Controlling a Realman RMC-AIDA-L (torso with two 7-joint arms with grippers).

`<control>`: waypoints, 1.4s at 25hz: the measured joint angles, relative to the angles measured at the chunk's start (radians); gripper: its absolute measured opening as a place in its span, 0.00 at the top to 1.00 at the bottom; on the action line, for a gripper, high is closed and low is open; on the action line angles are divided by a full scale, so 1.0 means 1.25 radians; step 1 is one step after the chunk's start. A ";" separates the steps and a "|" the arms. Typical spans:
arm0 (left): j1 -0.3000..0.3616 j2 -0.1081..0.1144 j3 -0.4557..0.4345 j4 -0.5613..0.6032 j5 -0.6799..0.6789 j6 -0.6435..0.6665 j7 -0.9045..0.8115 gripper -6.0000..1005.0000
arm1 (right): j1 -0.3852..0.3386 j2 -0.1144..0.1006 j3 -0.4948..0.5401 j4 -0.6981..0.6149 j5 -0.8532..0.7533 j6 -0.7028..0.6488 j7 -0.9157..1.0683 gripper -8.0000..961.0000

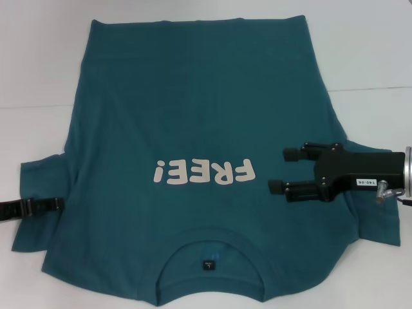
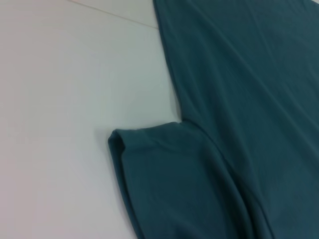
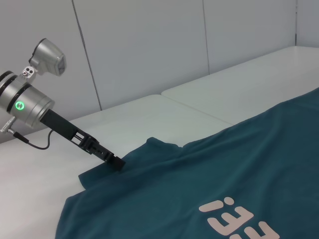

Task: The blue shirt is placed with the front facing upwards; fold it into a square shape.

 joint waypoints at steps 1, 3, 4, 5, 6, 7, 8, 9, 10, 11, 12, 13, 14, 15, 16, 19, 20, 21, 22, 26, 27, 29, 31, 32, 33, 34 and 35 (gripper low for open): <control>0.000 -0.001 -0.001 0.000 0.000 0.000 0.001 0.10 | 0.000 0.000 0.000 0.000 0.000 0.000 0.000 0.05; 0.000 -0.004 -0.003 -0.003 0.001 -0.001 0.002 0.10 | 0.000 0.000 0.000 0.000 0.000 0.000 0.000 0.05; 0.001 -0.005 -0.003 -0.005 0.002 -0.003 0.003 0.10 | -0.001 0.000 -0.001 0.000 0.000 0.000 0.000 0.05; 0.002 -0.006 -0.004 -0.006 0.003 -0.006 0.003 0.10 | -0.001 0.000 -0.001 0.000 0.000 0.000 0.000 0.05; 0.002 -0.006 -0.004 -0.006 0.004 -0.007 0.004 0.10 | -0.001 0.000 -0.001 0.000 0.000 0.000 0.000 0.05; 0.002 -0.005 -0.003 -0.006 0.005 -0.009 0.004 0.10 | -0.001 0.000 -0.001 0.000 0.000 0.000 0.001 0.05; 0.002 -0.004 -0.001 -0.005 0.006 -0.010 0.005 0.10 | -0.001 0.000 -0.001 0.000 0.000 0.000 0.003 0.05; 0.002 -0.004 0.001 -0.005 0.008 -0.013 0.005 0.11 | -0.001 0.000 -0.001 0.000 0.000 0.000 0.004 0.05; 0.002 -0.005 0.002 -0.006 0.009 -0.017 0.005 0.11 | -0.001 0.000 -0.002 0.000 0.000 0.000 0.005 0.05; 0.003 -0.006 0.002 -0.009 0.012 -0.021 0.005 0.14 | -0.001 0.000 -0.002 0.000 0.000 0.000 0.007 0.05; 0.003 -0.008 0.002 -0.012 0.013 -0.025 0.005 0.17 | 0.000 0.000 -0.002 0.000 0.000 0.000 0.008 0.05; 0.004 -0.009 0.002 -0.014 0.014 -0.027 0.005 0.20 | 0.000 0.000 -0.003 0.000 0.000 0.000 0.009 0.05; 0.004 -0.009 0.002 -0.014 0.014 -0.028 0.006 0.23 | 0.000 0.000 -0.003 0.000 0.000 0.000 0.009 0.05; 0.003 -0.009 0.003 -0.014 0.014 -0.029 0.006 0.26 | 0.000 0.000 -0.003 0.000 0.000 0.000 0.010 0.05; 0.002 -0.009 0.003 -0.013 0.015 -0.030 0.006 0.28 | 0.000 0.000 -0.003 0.000 0.000 0.000 0.010 0.05; 0.002 -0.011 0.003 -0.022 0.024 -0.034 0.006 0.52 | 0.000 0.000 -0.003 0.000 0.000 0.000 0.018 0.05; 0.002 -0.012 0.003 -0.024 0.030 -0.035 0.006 0.54 | 0.000 0.000 -0.003 0.000 0.000 0.000 0.020 0.05; 0.002 -0.012 0.003 -0.024 0.030 -0.035 0.006 0.56 | 0.000 0.000 -0.003 0.000 0.000 0.000 0.020 0.05; 0.001 -0.012 0.003 -0.024 0.036 -0.035 0.006 0.58 | 0.000 0.000 -0.003 0.000 0.000 0.000 0.021 0.05; 0.000 -0.017 0.003 -0.028 0.045 -0.035 0.007 0.67 | 0.001 0.000 -0.003 0.000 0.000 0.001 0.021 0.05; 0.000 -0.018 0.004 -0.030 0.046 -0.034 0.007 0.69 | 0.001 0.000 -0.003 0.000 0.000 0.001 0.021 0.05; 0.002 -0.019 0.004 -0.035 0.046 -0.034 0.007 0.73 | 0.001 0.000 -0.003 0.000 0.000 0.001 0.021 0.05; 0.002 -0.019 0.004 -0.035 0.046 -0.034 0.008 0.80 | 0.002 0.000 -0.003 0.000 0.000 0.001 0.022 0.05; 0.002 -0.019 0.004 -0.036 0.046 -0.034 0.008 0.84 | 0.002 0.000 -0.003 0.000 0.000 0.001 0.022 0.05; 0.002 -0.019 0.004 -0.036 0.046 -0.033 0.008 0.88 | 0.002 0.000 -0.003 0.000 0.000 0.001 0.022 0.05; 0.002 -0.019 0.004 -0.038 0.046 -0.033 0.007 0.91 | 0.002 0.000 -0.003 0.000 0.000 0.001 0.022 0.05; 0.003 -0.019 0.003 -0.042 0.046 -0.032 0.007 0.95 | 0.002 0.000 -0.002 0.000 0.000 0.001 0.022 0.05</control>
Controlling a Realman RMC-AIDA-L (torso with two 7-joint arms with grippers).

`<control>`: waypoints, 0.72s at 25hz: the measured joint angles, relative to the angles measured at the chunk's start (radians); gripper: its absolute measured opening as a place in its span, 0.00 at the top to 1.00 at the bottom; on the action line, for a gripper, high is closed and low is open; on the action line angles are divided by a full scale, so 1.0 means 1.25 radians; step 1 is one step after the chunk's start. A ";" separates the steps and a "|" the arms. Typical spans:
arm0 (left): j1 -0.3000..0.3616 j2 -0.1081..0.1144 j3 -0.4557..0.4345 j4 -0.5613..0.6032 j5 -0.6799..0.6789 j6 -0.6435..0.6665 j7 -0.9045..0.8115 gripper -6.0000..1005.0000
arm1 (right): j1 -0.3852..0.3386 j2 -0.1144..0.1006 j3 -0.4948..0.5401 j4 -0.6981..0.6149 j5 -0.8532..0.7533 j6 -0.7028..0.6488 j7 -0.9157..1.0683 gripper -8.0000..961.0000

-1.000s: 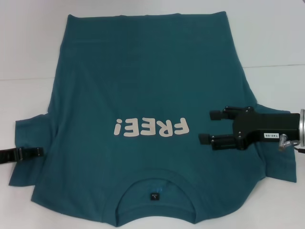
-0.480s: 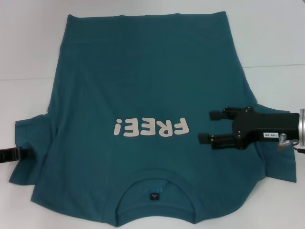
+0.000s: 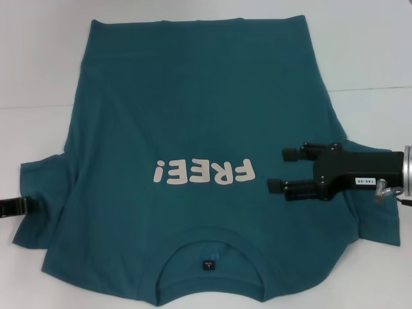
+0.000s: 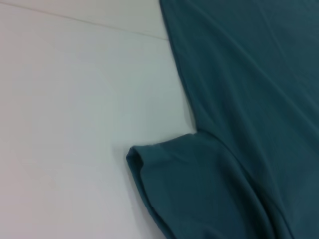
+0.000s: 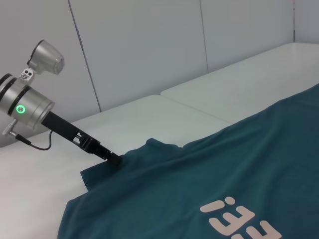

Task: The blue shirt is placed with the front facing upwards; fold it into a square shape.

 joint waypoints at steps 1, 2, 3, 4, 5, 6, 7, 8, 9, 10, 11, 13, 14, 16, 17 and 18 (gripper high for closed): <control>0.001 0.000 0.000 -0.005 0.000 0.003 -0.002 0.96 | 0.000 0.000 0.000 0.000 0.000 0.000 0.000 0.05; 0.002 0.000 -0.001 -0.011 0.000 0.005 -0.003 0.96 | 0.000 0.000 0.001 0.000 0.000 0.000 0.000 0.05; 0.004 0.000 -0.002 -0.018 0.000 0.008 -0.005 0.96 | 0.000 0.000 0.002 0.000 0.001 0.000 0.001 0.05; 0.006 -0.001 -0.003 -0.026 0.000 0.012 -0.006 0.97 | 0.000 0.000 0.003 0.000 0.001 0.000 0.001 0.05; 0.007 -0.001 -0.004 -0.032 0.000 0.015 -0.007 0.97 | 0.000 0.000 0.004 0.000 0.002 0.000 0.001 0.05; 0.010 -0.002 -0.006 -0.043 0.000 0.021 -0.009 0.97 | 0.000 0.000 0.005 0.000 0.002 0.000 0.002 0.05; 0.011 -0.002 -0.007 -0.051 0.000 0.025 -0.011 0.97 | -0.001 0.000 0.005 -0.004 0.003 0.000 0.003 0.05; 0.013 -0.002 -0.007 -0.058 0.000 0.030 -0.014 0.97 | -0.002 0.000 0.005 -0.008 0.003 0.000 0.004 0.05; 0.014 -0.002 -0.008 -0.064 0.000 0.034 -0.016 0.97 | -0.003 0.000 0.006 -0.012 0.004 0.000 0.006 0.05; 0.015 -0.003 -0.008 -0.072 0.000 0.040 -0.019 0.97 | -0.004 0.001 0.006 -0.015 0.004 0.000 0.008 0.05; 0.016 -0.004 -0.008 -0.077 0.000 0.045 -0.019 0.97 | -0.005 0.001 0.006 -0.016 0.004 0.000 0.009 0.05; 0.019 -0.009 -0.009 -0.096 0.000 0.056 -0.020 0.97 | -0.006 0.001 0.006 -0.018 0.004 0.000 0.012 0.05; 0.021 -0.011 -0.009 -0.105 0.001 0.060 -0.021 0.97 | -0.007 0.001 0.006 -0.019 0.004 0.000 0.014 0.05; 0.025 -0.012 -0.008 -0.121 0.010 0.068 -0.029 0.97 | -0.007 0.000 0.006 -0.021 0.004 0.000 0.020 0.05; 0.026 -0.008 -0.008 -0.131 0.022 0.077 -0.042 0.97 | -0.008 0.000 0.007 -0.023 0.005 0.000 0.022 0.05; 0.027 -0.007 -0.008 -0.134 0.026 0.080 -0.046 0.97 | -0.009 -0.001 0.008 -0.026 0.005 0.000 0.022 0.05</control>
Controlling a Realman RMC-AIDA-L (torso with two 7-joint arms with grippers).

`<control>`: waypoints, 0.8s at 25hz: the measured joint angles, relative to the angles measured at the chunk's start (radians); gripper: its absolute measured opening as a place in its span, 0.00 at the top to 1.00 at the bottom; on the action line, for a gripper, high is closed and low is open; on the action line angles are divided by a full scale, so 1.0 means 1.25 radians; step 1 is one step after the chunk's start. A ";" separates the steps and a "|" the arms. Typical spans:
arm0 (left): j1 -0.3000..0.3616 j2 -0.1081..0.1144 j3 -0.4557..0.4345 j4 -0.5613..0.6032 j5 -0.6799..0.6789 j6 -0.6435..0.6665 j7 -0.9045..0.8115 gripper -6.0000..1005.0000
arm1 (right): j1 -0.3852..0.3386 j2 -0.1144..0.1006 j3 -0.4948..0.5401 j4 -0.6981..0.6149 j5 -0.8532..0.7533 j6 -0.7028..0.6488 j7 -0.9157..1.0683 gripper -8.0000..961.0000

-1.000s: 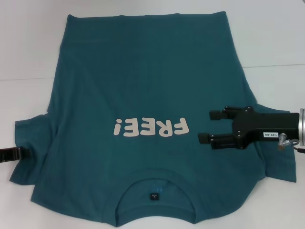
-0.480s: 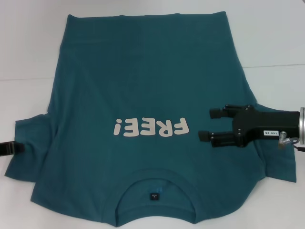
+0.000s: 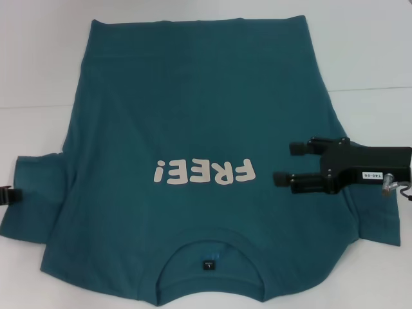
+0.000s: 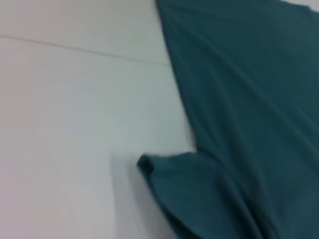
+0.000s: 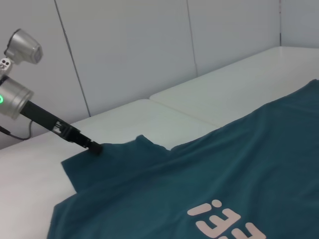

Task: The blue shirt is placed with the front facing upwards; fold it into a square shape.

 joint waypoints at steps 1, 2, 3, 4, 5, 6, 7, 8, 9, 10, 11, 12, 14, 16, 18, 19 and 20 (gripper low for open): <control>0.001 0.003 0.000 -0.007 0.011 0.008 -0.009 0.97 | -0.001 0.000 0.001 -0.003 0.000 0.000 0.000 0.05; 0.002 0.005 -0.002 -0.013 0.019 0.013 -0.014 0.97 | -0.002 0.000 0.001 -0.007 0.000 0.000 0.001 0.05; 0.002 0.007 -0.002 -0.018 0.023 0.016 -0.015 0.97 | -0.002 0.000 0.001 -0.007 0.000 0.000 0.001 0.05; 0.004 0.009 -0.003 -0.023 0.027 0.020 -0.016 0.97 | -0.002 0.000 0.001 -0.008 0.000 0.000 0.001 0.05; 0.005 0.011 -0.004 -0.027 0.029 0.021 -0.016 0.97 | -0.002 -0.001 0.001 -0.008 0.000 0.000 0.001 0.05; 0.005 0.013 -0.004 -0.029 0.031 0.022 -0.016 0.97 | -0.002 0.000 0.001 -0.008 0.000 0.000 0.001 0.05; 0.003 0.015 -0.004 -0.030 0.037 0.022 -0.016 0.97 | -0.002 -0.001 0.001 -0.008 0.000 0.000 0.001 0.05; 0.000 0.017 -0.004 -0.030 0.040 0.022 -0.016 0.97 | -0.002 -0.001 0.001 -0.009 0.000 0.000 0.001 0.05; -0.003 0.020 -0.004 -0.031 0.044 0.021 -0.016 0.97 | -0.002 0.000 0.001 -0.010 0.000 0.000 0.001 0.05; -0.007 0.023 -0.004 -0.031 0.046 0.020 -0.016 0.97 | -0.001 0.000 0.001 -0.011 0.000 0.000 0.001 0.05; -0.009 0.026 -0.004 -0.031 0.046 0.020 -0.016 0.97 | -0.001 0.000 0.001 -0.012 0.000 0.000 0.001 0.05; -0.011 0.028 -0.004 -0.031 0.046 0.020 -0.016 0.97 | 0.000 0.000 0.001 -0.013 0.000 0.000 0.001 0.05; -0.018 0.035 -0.002 -0.028 0.046 0.017 -0.012 0.97 | 0.002 0.000 0.001 -0.013 -0.001 0.000 0.001 0.05; -0.024 0.044 0.000 -0.022 0.047 0.017 -0.011 0.97 | 0.003 0.001 0.001 -0.013 -0.001 0.000 0.001 0.05; -0.032 0.051 0.002 -0.016 0.050 0.018 -0.010 0.97 | 0.004 0.001 0.001 -0.013 -0.003 0.000 0.001 0.05; -0.035 0.053 0.003 -0.015 0.054 0.018 -0.009 0.97 | 0.005 0.001 0.001 -0.013 -0.003 0.000 0.001 0.05; -0.039 0.054 0.004 -0.013 0.061 0.019 -0.009 0.97 | 0.005 0.001 0.001 -0.013 -0.003 0.000 0.001 0.05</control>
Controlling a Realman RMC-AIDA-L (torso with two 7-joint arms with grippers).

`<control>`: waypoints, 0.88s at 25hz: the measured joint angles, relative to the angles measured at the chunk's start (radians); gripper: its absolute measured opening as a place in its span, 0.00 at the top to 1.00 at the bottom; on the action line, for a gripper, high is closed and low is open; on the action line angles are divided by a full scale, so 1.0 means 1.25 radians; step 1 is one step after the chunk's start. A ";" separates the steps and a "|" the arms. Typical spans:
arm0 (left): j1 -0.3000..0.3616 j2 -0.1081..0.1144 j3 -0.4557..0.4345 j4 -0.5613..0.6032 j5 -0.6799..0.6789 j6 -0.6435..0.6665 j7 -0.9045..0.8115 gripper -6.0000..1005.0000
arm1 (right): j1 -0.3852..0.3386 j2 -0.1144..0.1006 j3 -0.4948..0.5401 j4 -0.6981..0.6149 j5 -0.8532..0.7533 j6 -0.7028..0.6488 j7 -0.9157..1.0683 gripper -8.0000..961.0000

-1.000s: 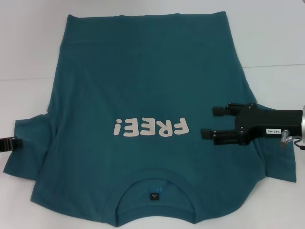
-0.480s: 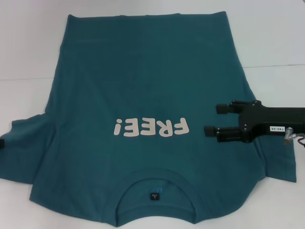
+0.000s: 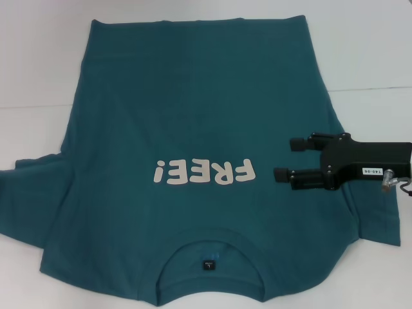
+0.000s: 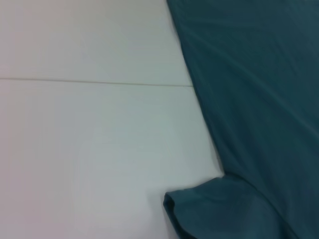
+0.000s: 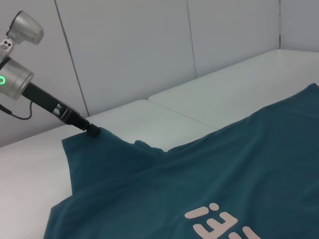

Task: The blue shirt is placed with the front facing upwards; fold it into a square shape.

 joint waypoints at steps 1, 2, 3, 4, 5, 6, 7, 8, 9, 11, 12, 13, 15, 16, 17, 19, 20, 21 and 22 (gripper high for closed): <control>-0.003 0.001 0.000 0.001 0.006 0.001 0.000 0.97 | 0.000 0.000 0.000 0.000 0.000 0.000 0.000 0.05; -0.006 0.001 0.001 0.001 0.011 0.001 0.000 0.97 | 0.000 0.000 0.000 0.000 0.000 0.001 0.000 0.05; -0.009 0.001 0.001 0.001 0.017 0.001 0.000 0.97 | 0.000 0.000 0.000 0.000 0.000 0.001 0.000 0.05; -0.012 0.001 0.001 0.001 0.022 0.002 0.000 0.97 | 0.000 0.000 0.000 0.000 0.000 0.001 0.000 0.05; -0.013 0.001 0.001 0.000 0.023 0.003 0.000 0.97 | 0.000 0.000 0.000 0.000 0.001 0.001 0.000 0.05; -0.014 0.000 0.001 -0.004 0.025 0.007 0.000 0.97 | 0.000 0.000 0.000 -0.001 0.001 0.001 0.000 0.05; -0.016 -0.001 0.001 -0.011 0.025 0.013 -0.002 0.97 | 0.000 0.000 0.000 -0.001 0.002 0.001 0.000 0.05; -0.016 -0.004 0.001 -0.020 0.026 0.021 -0.004 0.97 | -0.001 0.000 0.000 -0.001 0.003 0.001 0.000 0.05; -0.017 -0.009 0.001 -0.033 0.026 0.031 -0.006 0.97 | -0.001 0.000 0.001 -0.001 0.003 0.001 0.000 0.05; -0.018 -0.021 0.001 -0.059 0.026 0.051 -0.013 0.97 | -0.002 0.000 0.004 -0.001 0.003 0.001 0.000 0.05; -0.019 -0.028 0.001 -0.073 0.026 0.064 -0.018 0.97 | -0.003 0.000 0.005 -0.001 0.003 0.001 0.000 0.05; -0.021 -0.035 0.001 -0.089 0.026 0.077 -0.025 0.97 | -0.003 0.000 0.007 -0.001 0.003 0.001 0.000 0.05; -0.024 -0.051 0.002 -0.124 0.026 0.100 -0.039 0.97 | -0.003 0.000 0.008 -0.001 0.003 0.001 0.000 0.05; -0.026 -0.058 0.005 -0.138 0.026 0.110 -0.045 0.97 | -0.004 -0.001 0.008 -0.001 0.003 0.001 0.000 0.05; -0.028 -0.066 0.010 -0.154 0.026 0.119 -0.054 0.97 | -0.004 -0.002 0.008 -0.001 0.003 0.001 0.000 0.05; -0.033 -0.078 0.029 -0.170 0.025 0.127 -0.071 0.97 | -0.006 -0.003 0.009 -0.001 0.003 0.003 0.000 0.05; -0.035 -0.084 0.044 -0.175 0.025 0.128 -0.082 0.97 | -0.007 -0.003 0.009 -0.001 0.003 0.007 0.000 0.05; -0.038 -0.090 0.056 -0.177 0.025 0.127 -0.090 0.97 | -0.009 -0.004 0.009 -0.001 0.003 0.011 0.000 0.05; -0.041 -0.096 0.067 -0.178 0.025 0.126 -0.096 0.97 | -0.010 -0.004 0.009 -0.001 0.003 0.014 0.000 0.05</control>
